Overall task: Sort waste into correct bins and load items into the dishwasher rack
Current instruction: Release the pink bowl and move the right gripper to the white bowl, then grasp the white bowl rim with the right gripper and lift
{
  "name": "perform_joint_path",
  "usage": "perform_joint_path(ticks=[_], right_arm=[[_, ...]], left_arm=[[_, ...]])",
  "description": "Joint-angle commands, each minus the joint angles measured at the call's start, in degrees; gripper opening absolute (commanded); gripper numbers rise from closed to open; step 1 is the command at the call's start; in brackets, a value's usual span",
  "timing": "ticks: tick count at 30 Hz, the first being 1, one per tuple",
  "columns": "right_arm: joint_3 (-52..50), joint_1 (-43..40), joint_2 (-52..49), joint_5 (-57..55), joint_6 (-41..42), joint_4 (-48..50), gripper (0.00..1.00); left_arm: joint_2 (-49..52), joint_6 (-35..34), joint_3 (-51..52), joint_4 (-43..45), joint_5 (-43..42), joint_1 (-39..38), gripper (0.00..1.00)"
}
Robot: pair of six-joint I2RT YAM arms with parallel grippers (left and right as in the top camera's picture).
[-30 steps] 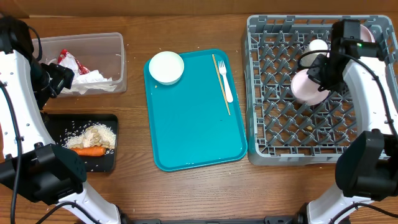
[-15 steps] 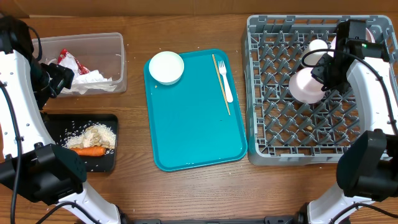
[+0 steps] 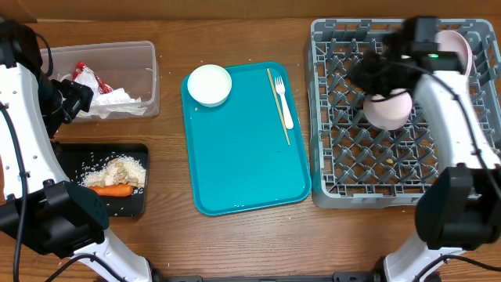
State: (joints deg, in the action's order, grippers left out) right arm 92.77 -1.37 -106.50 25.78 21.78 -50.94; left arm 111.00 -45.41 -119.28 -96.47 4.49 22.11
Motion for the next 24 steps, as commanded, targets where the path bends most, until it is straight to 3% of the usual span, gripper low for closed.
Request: perform_joint_path(ticks=[1, 2, 5, 11, 24], right_arm=[[-0.1, 9.8, 0.0, 2.6, -0.4, 4.6, 0.37], [-0.1, 14.4, 0.0, -3.7, 1.3, 6.9, 0.44], [-0.2, 21.2, -0.2, -10.7, 2.3, 11.0, 0.51], [-0.2, 30.9, -2.4, -18.9, 5.1, 20.2, 0.53], [-0.1, 37.3, -17.4, -16.1, 12.2, 34.3, 0.53]], left_arm=[[-1.6, 0.2, 0.1, -0.1, 0.0, -0.3, 1.00], [-1.6, 0.2, 0.1, -0.1, 0.0, -0.3, 1.00], [-1.6, 0.2, 0.1, -0.1, 0.0, -0.3, 1.00], [-1.6, 0.2, 0.1, -0.1, 0.0, -0.3, 1.00], [-1.6, 0.2, 0.1, -0.1, 0.0, -0.3, 1.00]])
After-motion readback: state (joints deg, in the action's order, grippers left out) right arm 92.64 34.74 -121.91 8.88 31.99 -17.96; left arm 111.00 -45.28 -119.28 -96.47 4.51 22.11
